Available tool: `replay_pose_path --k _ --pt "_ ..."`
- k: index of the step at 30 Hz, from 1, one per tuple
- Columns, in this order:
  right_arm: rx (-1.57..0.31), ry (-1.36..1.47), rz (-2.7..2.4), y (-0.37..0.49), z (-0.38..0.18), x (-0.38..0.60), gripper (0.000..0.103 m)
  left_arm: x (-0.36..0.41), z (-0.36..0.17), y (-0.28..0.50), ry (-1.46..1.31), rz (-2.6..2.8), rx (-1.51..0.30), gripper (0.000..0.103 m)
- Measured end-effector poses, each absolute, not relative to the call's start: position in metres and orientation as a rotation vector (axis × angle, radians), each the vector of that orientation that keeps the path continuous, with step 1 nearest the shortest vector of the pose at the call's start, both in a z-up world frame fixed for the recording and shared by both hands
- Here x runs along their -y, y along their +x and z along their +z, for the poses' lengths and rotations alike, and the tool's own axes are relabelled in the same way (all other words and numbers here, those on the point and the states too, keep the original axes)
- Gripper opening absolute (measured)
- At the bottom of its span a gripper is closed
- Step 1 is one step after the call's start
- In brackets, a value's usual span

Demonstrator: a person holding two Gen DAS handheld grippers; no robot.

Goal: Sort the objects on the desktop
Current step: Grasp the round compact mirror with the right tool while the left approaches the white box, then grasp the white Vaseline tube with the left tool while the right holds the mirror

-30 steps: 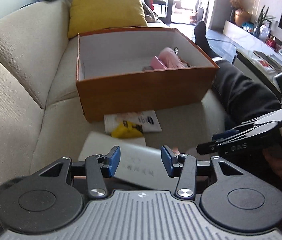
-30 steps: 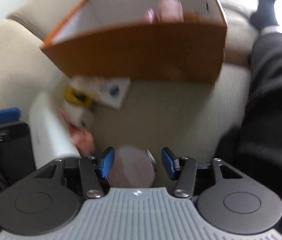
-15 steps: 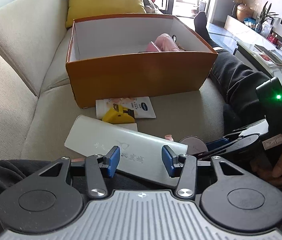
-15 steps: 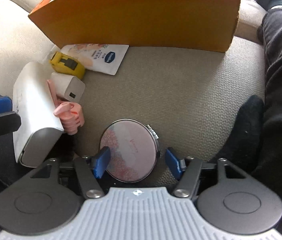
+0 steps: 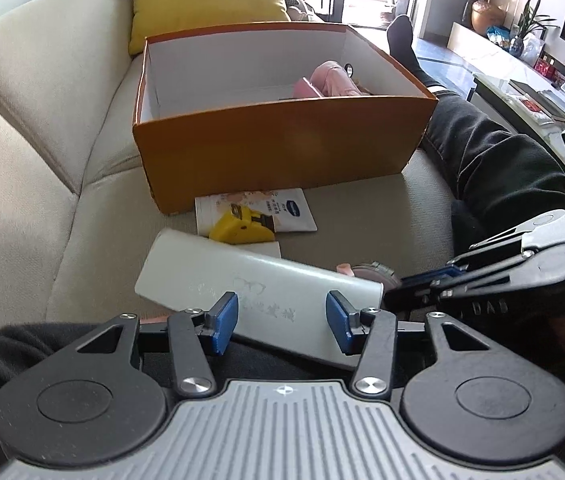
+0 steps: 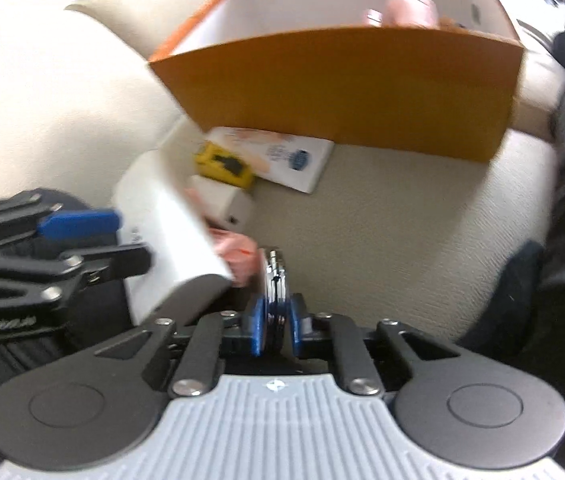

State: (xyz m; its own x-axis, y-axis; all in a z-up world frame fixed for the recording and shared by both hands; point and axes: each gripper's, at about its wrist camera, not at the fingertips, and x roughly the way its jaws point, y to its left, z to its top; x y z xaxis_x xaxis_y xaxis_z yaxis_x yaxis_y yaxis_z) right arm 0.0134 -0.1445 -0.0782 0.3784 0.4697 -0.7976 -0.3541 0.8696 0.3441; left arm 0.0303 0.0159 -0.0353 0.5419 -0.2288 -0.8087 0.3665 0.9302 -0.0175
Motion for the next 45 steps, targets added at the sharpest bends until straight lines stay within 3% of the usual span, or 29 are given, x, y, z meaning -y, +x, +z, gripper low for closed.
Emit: replay_pose_path --k 10,20,33,45 --pt "-1.076 0.158 0.553 0.024 -0.081 0.150 0.014 -0.019 -0.028 0.059 0.240 -0.389 -0.913 0.053" --pt "-0.982 0.125 0.441 0.060 -0.063 0.165 0.014 -0.046 -0.033 0.127 -0.018 -0.285 -0.991 0.056" --pt "-0.966 0.148 0.357 0.075 -0.066 0.199 0.014 0.069 -0.066 0.111 0.638 -0.492 -0.898 0.056" --pt "-0.964 0.238 0.394 0.078 -0.078 0.209 0.014 0.096 -0.116 0.111 1.024 -0.558 -0.971 0.057"
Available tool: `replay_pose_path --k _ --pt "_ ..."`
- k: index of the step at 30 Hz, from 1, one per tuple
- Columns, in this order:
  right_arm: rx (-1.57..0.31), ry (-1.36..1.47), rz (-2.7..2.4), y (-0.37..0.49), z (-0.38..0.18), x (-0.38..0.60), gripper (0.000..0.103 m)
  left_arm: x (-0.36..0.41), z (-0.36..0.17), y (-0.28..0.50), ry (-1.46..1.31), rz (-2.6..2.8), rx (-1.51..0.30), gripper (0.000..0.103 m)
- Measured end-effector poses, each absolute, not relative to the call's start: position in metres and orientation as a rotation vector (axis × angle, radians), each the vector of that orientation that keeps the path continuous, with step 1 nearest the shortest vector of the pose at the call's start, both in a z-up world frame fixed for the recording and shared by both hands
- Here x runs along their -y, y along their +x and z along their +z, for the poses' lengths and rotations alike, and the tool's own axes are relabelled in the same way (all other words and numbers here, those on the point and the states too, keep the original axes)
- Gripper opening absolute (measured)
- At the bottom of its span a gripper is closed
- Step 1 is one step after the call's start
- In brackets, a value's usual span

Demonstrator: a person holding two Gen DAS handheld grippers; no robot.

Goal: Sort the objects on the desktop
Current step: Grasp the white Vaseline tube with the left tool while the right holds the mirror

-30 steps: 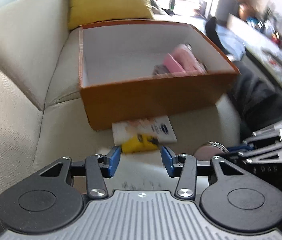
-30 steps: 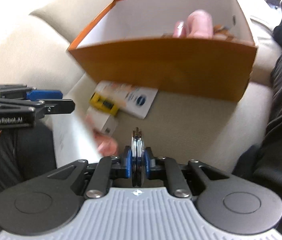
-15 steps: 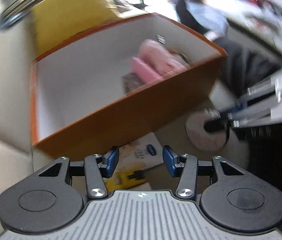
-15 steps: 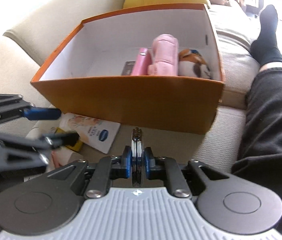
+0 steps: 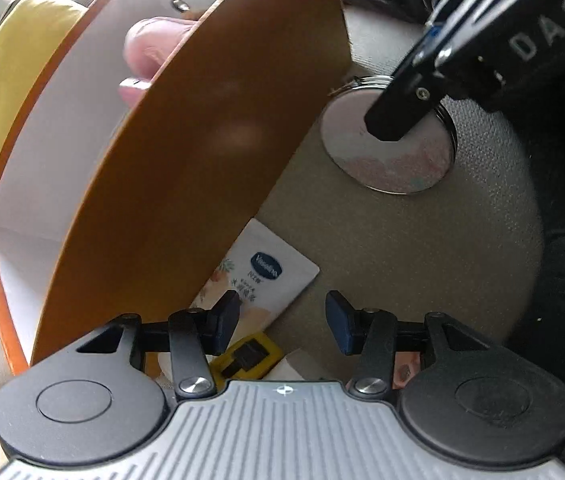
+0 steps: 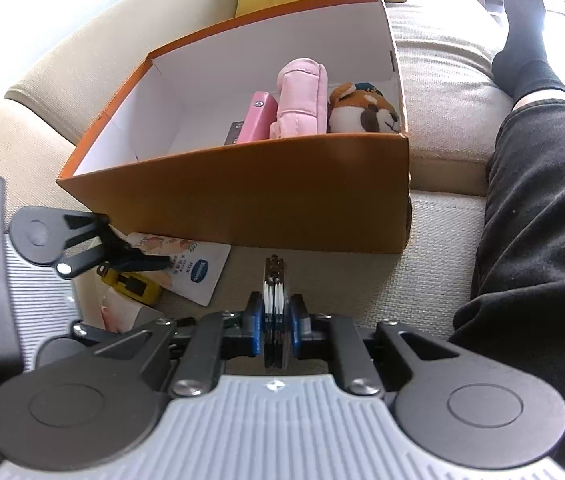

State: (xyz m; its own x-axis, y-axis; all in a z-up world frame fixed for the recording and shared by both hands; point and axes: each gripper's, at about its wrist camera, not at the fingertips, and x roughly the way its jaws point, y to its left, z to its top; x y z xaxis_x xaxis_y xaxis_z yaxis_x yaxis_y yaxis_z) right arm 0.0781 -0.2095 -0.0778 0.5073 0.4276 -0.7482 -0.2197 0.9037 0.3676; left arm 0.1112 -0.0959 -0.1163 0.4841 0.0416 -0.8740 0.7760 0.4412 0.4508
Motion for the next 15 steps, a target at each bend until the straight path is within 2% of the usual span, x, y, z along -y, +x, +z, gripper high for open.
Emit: replay_pose_path --k 6,10,15 --pt "-0.958 0.254 0.419 0.079 -0.082 0.212 0.014 0.104 -0.128 0.106 1.134 -0.555 -0.918 0.057" --pt "-0.957 0.280 0.425 0.080 -0.084 0.217 0.014 0.102 -0.129 0.096 1.134 -0.571 -0.906 0.032" --pt "-0.948 0.263 0.431 0.077 -0.083 0.215 0.015 0.094 -0.122 0.079 1.107 -0.544 -0.831 0.018"
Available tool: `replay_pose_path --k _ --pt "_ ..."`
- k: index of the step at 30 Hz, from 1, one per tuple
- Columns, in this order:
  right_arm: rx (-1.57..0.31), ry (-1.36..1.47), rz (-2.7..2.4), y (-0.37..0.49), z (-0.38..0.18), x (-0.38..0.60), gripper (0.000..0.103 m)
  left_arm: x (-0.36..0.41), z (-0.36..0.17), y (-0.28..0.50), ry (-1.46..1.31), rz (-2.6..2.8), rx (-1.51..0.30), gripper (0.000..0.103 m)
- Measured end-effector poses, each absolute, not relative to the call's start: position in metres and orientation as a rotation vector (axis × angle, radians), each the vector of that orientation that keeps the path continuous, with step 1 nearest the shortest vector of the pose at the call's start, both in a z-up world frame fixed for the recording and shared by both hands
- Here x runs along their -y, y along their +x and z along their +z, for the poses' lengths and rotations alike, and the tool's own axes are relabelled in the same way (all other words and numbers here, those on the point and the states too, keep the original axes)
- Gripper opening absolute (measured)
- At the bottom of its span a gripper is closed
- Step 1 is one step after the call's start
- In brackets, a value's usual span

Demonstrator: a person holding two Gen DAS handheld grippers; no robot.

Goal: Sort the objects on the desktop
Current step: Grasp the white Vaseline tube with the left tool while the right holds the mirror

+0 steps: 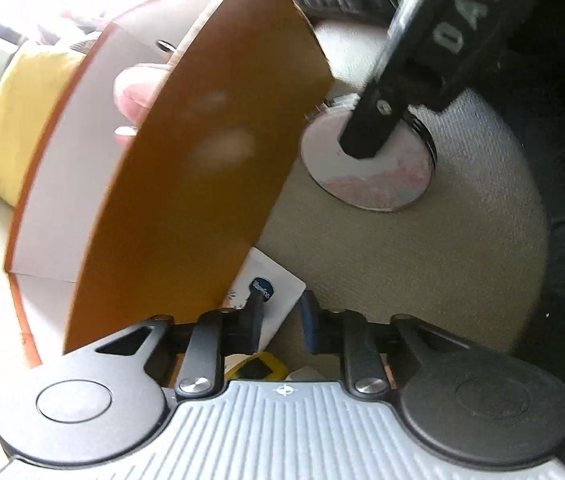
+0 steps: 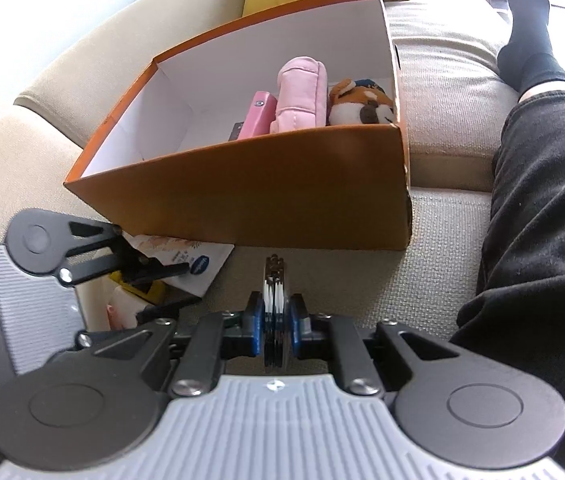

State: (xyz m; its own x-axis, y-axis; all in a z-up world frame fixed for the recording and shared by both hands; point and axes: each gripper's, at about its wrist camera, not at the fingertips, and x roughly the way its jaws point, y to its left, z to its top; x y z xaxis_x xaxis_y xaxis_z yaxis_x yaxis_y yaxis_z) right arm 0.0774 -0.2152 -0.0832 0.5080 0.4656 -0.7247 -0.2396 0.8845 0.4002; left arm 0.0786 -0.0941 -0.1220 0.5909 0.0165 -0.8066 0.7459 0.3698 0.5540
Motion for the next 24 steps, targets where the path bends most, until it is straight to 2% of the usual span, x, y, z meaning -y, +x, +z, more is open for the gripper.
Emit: replay_pose_path --k 5,16,24 --pt "-0.947 0.252 0.431 0.078 -0.082 0.212 0.015 0.084 -0.114 0.074 1.075 -0.504 -0.782 0.015" --pt "-0.953 0.255 0.431 0.079 -0.083 0.213 0.015 0.088 -0.142 0.079 1.106 -0.483 -0.800 0.014" --pt "-0.955 0.223 0.425 0.075 -0.079 0.207 0.015 0.074 -0.118 0.054 1.057 -0.441 -0.740 0.008"
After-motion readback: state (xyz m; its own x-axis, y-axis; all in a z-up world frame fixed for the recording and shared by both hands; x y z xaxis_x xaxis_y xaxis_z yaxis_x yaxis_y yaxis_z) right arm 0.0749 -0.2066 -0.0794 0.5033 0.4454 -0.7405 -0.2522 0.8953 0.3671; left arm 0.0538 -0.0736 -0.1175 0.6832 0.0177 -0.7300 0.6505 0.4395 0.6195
